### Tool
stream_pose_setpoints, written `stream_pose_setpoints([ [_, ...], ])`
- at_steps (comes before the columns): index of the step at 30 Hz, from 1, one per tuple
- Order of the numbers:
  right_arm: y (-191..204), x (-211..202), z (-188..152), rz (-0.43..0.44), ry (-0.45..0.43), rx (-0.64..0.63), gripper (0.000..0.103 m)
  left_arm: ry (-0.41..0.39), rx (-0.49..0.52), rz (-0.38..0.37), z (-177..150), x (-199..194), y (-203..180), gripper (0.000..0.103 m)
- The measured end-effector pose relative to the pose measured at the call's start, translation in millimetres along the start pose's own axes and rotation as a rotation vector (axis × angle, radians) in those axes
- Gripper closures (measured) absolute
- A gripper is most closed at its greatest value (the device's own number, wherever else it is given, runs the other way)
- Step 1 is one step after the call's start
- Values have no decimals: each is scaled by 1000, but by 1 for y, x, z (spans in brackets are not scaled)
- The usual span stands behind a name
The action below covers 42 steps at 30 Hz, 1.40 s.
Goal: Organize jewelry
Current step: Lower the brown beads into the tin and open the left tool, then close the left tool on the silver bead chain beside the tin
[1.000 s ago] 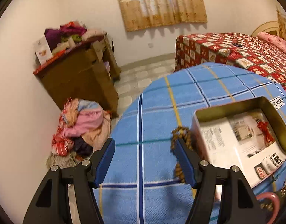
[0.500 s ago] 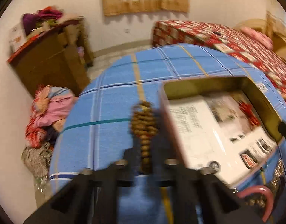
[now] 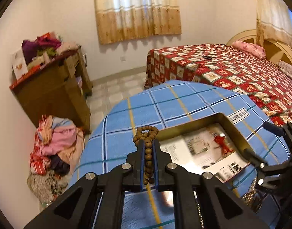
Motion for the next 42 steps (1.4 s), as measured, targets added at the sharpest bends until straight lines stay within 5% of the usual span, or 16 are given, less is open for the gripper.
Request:
stream_pose_setpoints([
  [6, -4, -3, -5, -2, 9, 6, 20, 38, 44, -11, -1, 27, -27, 94],
  [8, -6, -4, -7, -6, 17, 5, 20, 51, 77, 29, -4, 34, -36, 75],
  [10, -10, -6, -9, -13, 22, 9, 20, 26, 64, 46, -7, 31, -36, 26],
  [12, -16, -7, -11, -20, 30, 26, 18, -3, 53, 65, -9, 23, -35, 22],
  [25, -29, -25, -56, -63, 115, 33, 14, 62, 4, 54, -91, -12, -34, 22],
  [32, -46, -40, -78, -61, 142, 117, 14, 96, 31, 20, -104, 1, -52, 23],
  [38, -38, -35, -78, -22, 157, 112, 15, 145, -19, -42, -110, 21, -44, 57],
  [40, -36, -31, -77, -4, 165, 115, 19, 149, -20, -71, -110, 20, -45, 85],
  [42, -33, -29, -77, 2, 169, 119, 21, 149, -18, -82, -110, 18, -45, 93],
])
Point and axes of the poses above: each gripper's, at about its wrist camera, not at the fingertips, and x roughly the way its jaws point, y to its left, z to its top, the point moved 1 cm from there along x, roughly the way its jaws point, and after that the axes turned 4 degrees about x, right-handed, at the moved point
